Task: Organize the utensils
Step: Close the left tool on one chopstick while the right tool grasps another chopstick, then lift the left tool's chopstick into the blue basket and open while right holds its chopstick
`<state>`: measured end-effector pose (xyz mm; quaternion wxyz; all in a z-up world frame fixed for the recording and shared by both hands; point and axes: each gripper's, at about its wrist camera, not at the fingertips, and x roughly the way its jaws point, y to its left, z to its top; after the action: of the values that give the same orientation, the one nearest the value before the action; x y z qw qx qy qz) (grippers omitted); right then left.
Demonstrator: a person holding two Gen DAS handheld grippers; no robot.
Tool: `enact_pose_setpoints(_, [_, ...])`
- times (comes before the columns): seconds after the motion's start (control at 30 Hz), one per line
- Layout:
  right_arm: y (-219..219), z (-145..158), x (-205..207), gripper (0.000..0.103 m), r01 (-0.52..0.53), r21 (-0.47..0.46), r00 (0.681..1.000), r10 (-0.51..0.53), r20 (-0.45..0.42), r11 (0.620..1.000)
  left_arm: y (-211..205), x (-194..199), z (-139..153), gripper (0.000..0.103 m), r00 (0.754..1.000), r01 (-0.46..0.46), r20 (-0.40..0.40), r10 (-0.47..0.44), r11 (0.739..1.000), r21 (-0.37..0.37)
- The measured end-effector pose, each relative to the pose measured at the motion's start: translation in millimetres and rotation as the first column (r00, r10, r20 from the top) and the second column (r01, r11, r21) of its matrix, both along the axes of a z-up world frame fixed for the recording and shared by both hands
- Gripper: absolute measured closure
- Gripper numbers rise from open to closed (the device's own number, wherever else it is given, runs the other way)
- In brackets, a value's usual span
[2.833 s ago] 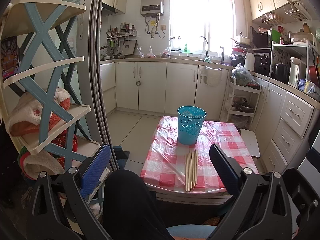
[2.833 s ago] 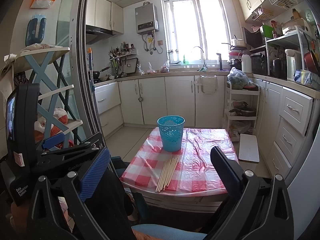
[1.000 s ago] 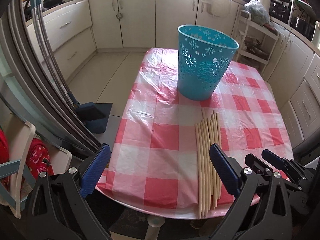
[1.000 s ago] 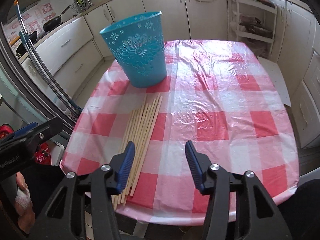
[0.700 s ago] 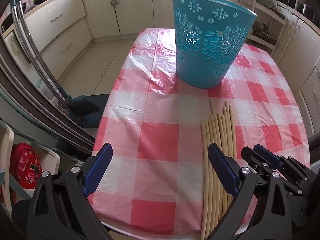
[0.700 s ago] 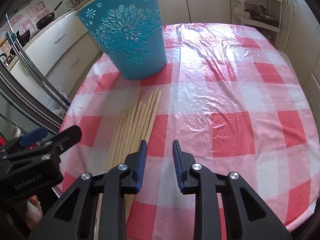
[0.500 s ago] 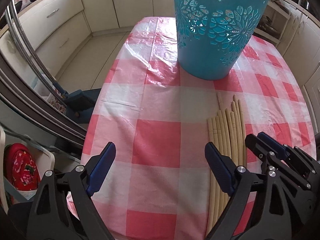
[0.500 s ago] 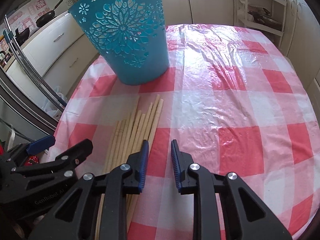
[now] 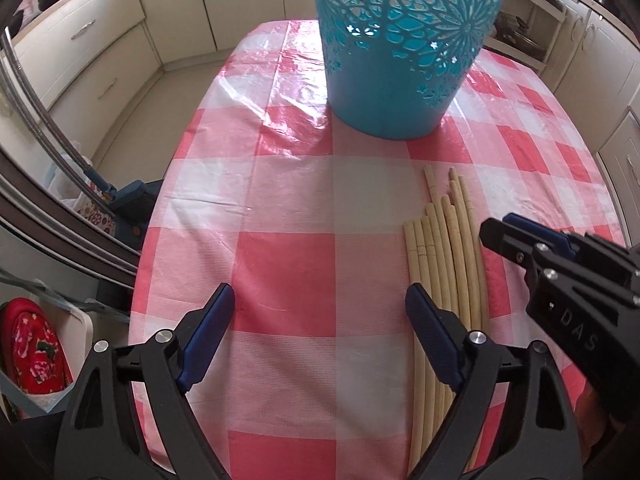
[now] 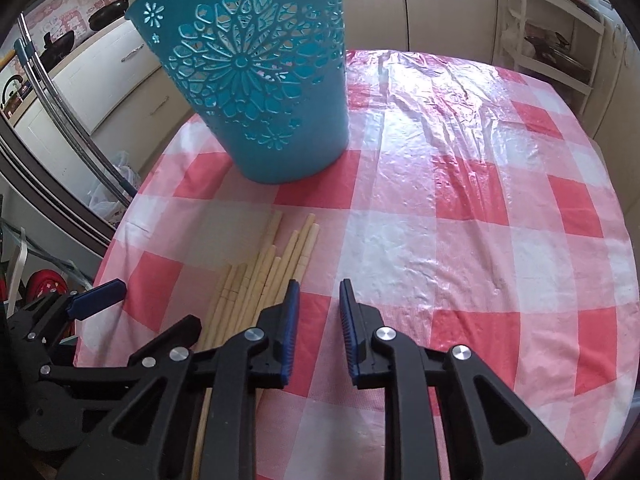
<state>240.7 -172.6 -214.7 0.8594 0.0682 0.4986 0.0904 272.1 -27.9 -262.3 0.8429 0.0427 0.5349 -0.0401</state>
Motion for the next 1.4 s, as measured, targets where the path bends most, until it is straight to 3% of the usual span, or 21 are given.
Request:
enact_pose_setpoints(0.23, [-2, -1, 5, 0.082, -0.007, 0.035, 1.0, 0.008, -0.011, 0.999, -2, -2, 4, 0.02, 1.0, 0.016, 0.009, -0.015, 1.0, -0.026])
enact_pose_setpoints(0.53, [5, -4, 10, 0.083, -0.067, -0.019, 0.998, 0.067, -0.008, 0.998, -10, -5, 1, 0.021, 1.0, 0.028, 0.003, -0.028, 1.0, -0.003])
enact_pose_setpoints(0.63, [4, -4, 12, 0.093, -0.096, -0.063, 0.995, 0.095, -0.016, 0.993, -8, -4, 1, 0.021, 1.0, 0.031, 0.003, -0.031, 1.0, 0.004])
enact_pose_setpoints(0.73, [0, -3, 12, 0.095, -0.126, -0.08, 0.992, 0.124, -0.025, 0.989, -8, -3, 1, 0.022, 0.999, 0.033, 0.003, -0.033, 0.999, 0.009])
enact_pose_setpoints(0.8, [-1, -3, 10, 0.095, -0.151, -0.091, 0.988, 0.149, -0.032, 0.984, -9, -2, 2, 0.028, 0.999, 0.042, 0.005, -0.042, 0.999, 0.004])
enact_pose_setpoints(0.9, [-2, -3, 5, 0.095, -0.192, -0.104, 0.981, 0.189, -0.04, 0.976, -12, 0, 6, 0.047, 0.997, 0.073, 0.006, -0.073, 0.997, -0.006])
enact_pose_setpoints(1.0, [-9, -3, 1, 0.096, -0.212, -0.105, 0.977, 0.207, -0.054, 0.972, -14, 4, 9, 0.081, 0.995, 0.101, -0.007, -0.101, 0.995, -0.002])
enact_pose_setpoints(1.03, [-11, -3, 0, 0.097, -0.214, -0.108, 0.976, 0.209, -0.057, 0.971, -12, 7, 10, 0.096, 0.992, 0.125, -0.021, -0.127, 0.99, -0.062])
enact_pose_setpoints(1.17, [-14, -2, -9, 0.097, -0.222, -0.131, 0.975, 0.217, -0.05, 0.966, -1, 14, 23, 0.098, 0.992, 0.117, -0.039, -0.123, 0.984, -0.134])
enact_pose_setpoints(1.3, [-19, -3, -17, 0.097, -0.207, -0.111, 0.978, 0.205, -0.029, 0.972, 17, 15, 84, 0.098, 0.992, 0.12, 0.07, -0.107, 0.966, -0.229])
enact_pose_setpoints(1.4, [-21, -3, -19, 0.097, -0.202, -0.098, 0.979, 0.201, -0.019, 0.974, 22, 23, 140, 0.098, 0.977, 0.147, 0.191, -0.094, 0.947, -0.286])
